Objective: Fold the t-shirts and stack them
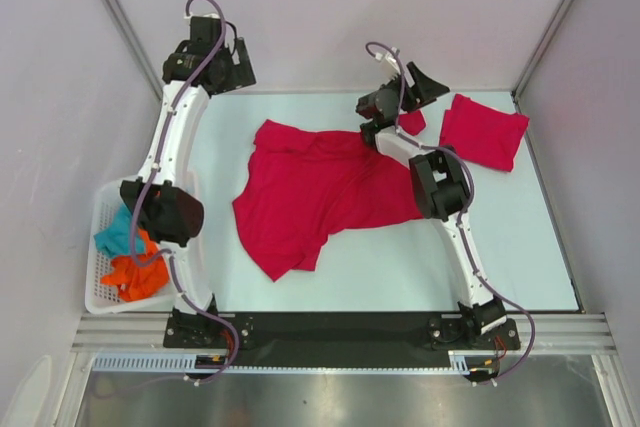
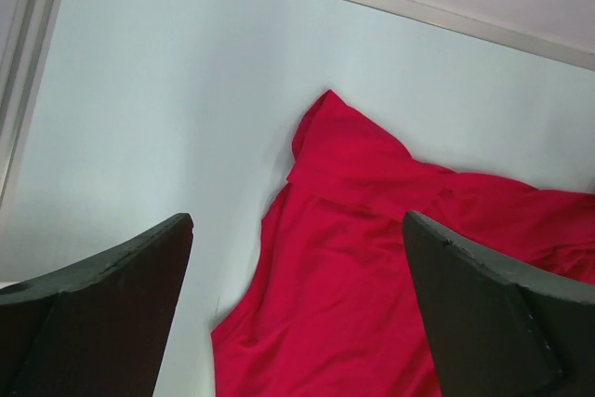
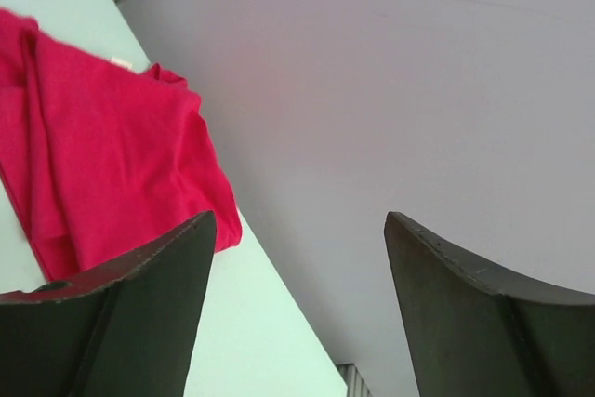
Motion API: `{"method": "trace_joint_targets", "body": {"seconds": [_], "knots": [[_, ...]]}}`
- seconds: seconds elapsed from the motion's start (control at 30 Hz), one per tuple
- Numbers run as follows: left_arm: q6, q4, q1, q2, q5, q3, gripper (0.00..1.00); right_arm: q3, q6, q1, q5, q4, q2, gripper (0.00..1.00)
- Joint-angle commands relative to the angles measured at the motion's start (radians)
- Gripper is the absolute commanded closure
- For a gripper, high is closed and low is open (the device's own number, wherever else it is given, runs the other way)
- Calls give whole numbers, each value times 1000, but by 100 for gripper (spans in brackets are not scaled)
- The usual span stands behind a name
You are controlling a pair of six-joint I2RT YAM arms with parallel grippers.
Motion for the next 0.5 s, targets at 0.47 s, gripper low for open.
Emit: {"method": "trace_joint_targets", "body": {"seconds": [0.47], "knots": [[-45, 119, -19, -502, 174, -491, 0, -324, -53, 368, 252, 331, -510, 29]]}}
